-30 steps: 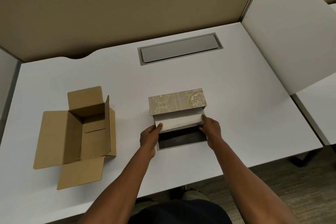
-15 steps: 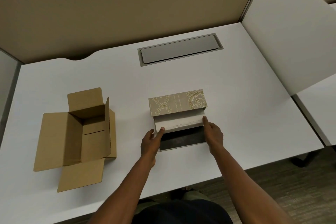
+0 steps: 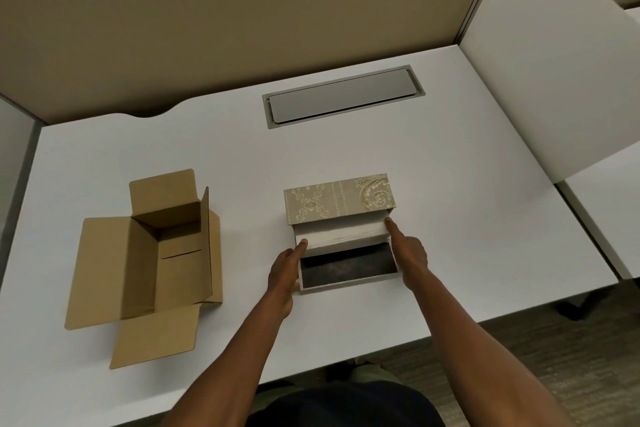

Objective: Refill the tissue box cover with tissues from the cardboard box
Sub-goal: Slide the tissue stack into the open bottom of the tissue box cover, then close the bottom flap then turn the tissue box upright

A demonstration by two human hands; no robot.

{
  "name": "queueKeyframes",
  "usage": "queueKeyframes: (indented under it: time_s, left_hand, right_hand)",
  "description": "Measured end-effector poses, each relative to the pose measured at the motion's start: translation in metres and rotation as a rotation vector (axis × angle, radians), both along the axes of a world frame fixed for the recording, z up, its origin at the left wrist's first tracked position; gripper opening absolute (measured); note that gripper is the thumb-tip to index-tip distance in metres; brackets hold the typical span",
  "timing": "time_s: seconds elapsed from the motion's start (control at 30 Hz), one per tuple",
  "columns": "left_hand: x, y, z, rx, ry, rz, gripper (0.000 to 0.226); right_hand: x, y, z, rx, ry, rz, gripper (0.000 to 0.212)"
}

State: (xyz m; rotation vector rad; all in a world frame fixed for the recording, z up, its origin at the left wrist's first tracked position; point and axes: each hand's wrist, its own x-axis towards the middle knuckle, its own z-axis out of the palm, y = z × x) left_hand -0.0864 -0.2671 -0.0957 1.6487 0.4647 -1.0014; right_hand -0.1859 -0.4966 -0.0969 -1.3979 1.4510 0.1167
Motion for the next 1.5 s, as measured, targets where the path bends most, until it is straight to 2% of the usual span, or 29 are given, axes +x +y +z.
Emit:
queueKeyframes:
  time_s: [0.27, 0.47, 0.6, 0.7, 0.77, 0.83, 0.87, 0.97, 1.07, 1.13, 1.2, 1.33, 1.5]
  left_hand:
    - [0.006, -0.001, 0.009, -0.037, 0.007, 0.032, 0.075]
    - [0.01, 0.006, 0.016, 0.006, -0.028, 0.062, 0.073]
    - [0.014, 0.006, 0.026, 0.059, -0.108, 0.007, 0.076]
    - [0.016, -0.002, 0.04, 0.261, -0.331, -0.069, 0.083]
    - [0.017, -0.011, 0.053, 0.372, -0.654, -0.161, 0.085]
    - [0.024, -0.024, 0.063, 0.375, -0.96, -0.314, 0.082]
    - [0.029, -0.032, 0.066, 0.362, -1.057, -0.411, 0.08]
    - [0.05, -0.06, 0.073, 0.361, -1.188, -0.756, 0.077]
    - [0.067, -0.084, 0.072, 0.393, -1.167, -1.056, 0.075]
    - [0.073, -0.094, 0.068, 0.428, -1.106, -1.178, 0.073]
    - [0.074, -0.1, 0.066, 0.446, -1.038, -1.223, 0.071]
    - [0.072, -0.102, 0.062, 0.487, -1.057, -1.228, 0.07]
    - [0.077, -0.102, 0.062, 0.475, -1.023, -1.25, 0.08]
  right_hand:
    - [-0.003, 0.0, 0.007, 0.017, -0.053, -0.083, 0.07]
    - [-0.01, -0.001, 0.012, 0.057, -0.168, -0.143, 0.043]
    - [-0.015, -0.003, 0.012, 0.159, -0.249, -0.228, 0.036]
    - [-0.023, 0.0, 0.015, 0.367, -0.407, -0.44, 0.019]
    - [-0.028, 0.005, 0.017, 0.481, -0.515, -0.552, 0.028]
    - [-0.031, 0.013, 0.016, 0.57, -0.603, -0.602, 0.038]
    - [-0.032, 0.017, 0.016, 0.605, -0.637, -0.618, 0.04]
    - [-0.033, 0.029, 0.017, 0.662, -0.696, -0.633, 0.041]
    - [-0.032, 0.04, 0.017, 0.715, -0.714, -0.636, 0.042]
    - [-0.031, 0.045, 0.018, 0.752, -0.71, -0.623, 0.039]
    - [-0.029, 0.049, 0.021, 0.783, -0.718, -0.602, 0.03]
    - [-0.019, 0.051, 0.026, 0.788, -0.745, -0.564, 0.015]
    - [-0.012, 0.05, 0.027, 0.755, -0.747, -0.573, 0.015]
